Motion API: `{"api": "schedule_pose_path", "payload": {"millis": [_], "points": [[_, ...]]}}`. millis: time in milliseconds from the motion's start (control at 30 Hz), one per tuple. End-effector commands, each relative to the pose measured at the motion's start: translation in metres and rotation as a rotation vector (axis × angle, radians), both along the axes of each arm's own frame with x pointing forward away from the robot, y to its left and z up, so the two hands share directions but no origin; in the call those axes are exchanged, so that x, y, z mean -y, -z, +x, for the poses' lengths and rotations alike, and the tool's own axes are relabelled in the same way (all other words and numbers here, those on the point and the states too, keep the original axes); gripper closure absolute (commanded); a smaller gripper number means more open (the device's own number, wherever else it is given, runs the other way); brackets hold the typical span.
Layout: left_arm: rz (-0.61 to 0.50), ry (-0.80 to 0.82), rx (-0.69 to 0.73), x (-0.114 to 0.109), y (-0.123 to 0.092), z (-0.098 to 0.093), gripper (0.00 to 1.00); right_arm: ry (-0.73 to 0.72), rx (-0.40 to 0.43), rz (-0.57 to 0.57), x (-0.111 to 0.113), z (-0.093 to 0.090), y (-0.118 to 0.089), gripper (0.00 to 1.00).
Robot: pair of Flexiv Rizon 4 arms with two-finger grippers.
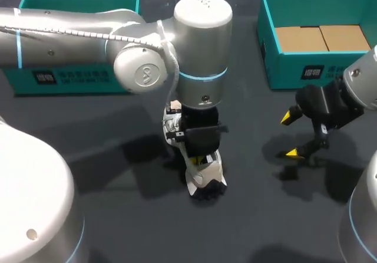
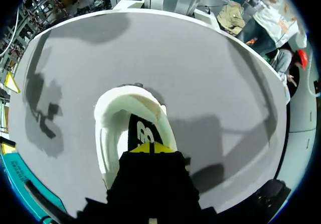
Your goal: Take the shoe out of the shoebox, open the shoe tongue, remove and reinsert the insole, then place the shoe into the shoebox
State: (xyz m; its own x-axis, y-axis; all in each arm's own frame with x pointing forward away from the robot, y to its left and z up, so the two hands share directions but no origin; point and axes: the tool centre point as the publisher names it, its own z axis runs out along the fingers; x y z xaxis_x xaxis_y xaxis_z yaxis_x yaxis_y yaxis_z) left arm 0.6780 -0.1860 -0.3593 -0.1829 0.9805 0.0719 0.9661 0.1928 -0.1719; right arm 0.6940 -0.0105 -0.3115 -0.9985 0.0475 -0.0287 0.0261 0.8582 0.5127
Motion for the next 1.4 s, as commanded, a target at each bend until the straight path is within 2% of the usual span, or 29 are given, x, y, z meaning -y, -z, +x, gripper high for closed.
{"api": "schedule_pose_path", "payload": {"millis": [33, 200, 433, 533, 633, 700, 800, 900, 1067, 1267, 1400], "points": [[0.054, 0.007, 0.011, 0.003, 0.007, -0.002, 1.00, 0.001, 0.002, -0.002, 0.000, -0.001, 0.000, 0.00], [0.096, 0.003, 0.017, 0.005, 0.031, -0.004, 1.00, 0.001, 0.002, -0.002, 0.000, -0.001, 0.000, 0.00], [0.084, -0.049, 0.048, 0.009, 0.058, 0.000, 1.00, 0.001, 0.002, -0.002, 0.000, -0.001, 0.000, 0.00], [0.041, -0.081, 0.059, 0.010, 0.052, 0.006, 1.00, 0.001, 0.002, -0.002, 0.000, -0.001, 0.000, 0.00], [-0.027, -0.087, 0.041, 0.011, 0.032, 0.004, 1.00, 0.001, 0.002, -0.002, 0.000, -0.001, 0.000, 0.00], [-0.075, -0.081, -0.011, 0.014, 0.014, -0.001, 1.00, 0.001, 0.002, -0.002, 0.000, -0.001, 0.000, 0.00], [-0.094, -0.062, -0.050, 0.017, 0.005, -0.009, 1.00, 0.001, 0.002, -0.002, 0.000, -0.001, 0.000, 0.00], [-0.077, -0.045, -0.061, 0.024, 0.015, -0.018, 1.00, 0.001, 0.002, -0.002, 0.000, -0.001, 0.000, 0.00], [-0.041, -0.080, -0.100, 0.024, 0.040, -0.020, 1.00, 0.001, 0.002, -0.002, 0.000, -0.001, 0.000, 0.00], [-0.015, -0.136, 0.012, 0.016, 0.058, -0.001, 1.00, 0.001, 0.002, -0.002, 0.000, -0.001, 0.000, 0.00], [-0.045, -0.159, 0.047, 0.013, 0.047, 0.011, 1.00, 0.001, 0.002, -0.002, 0.000, -0.001, 0.000, 0.00]]}}
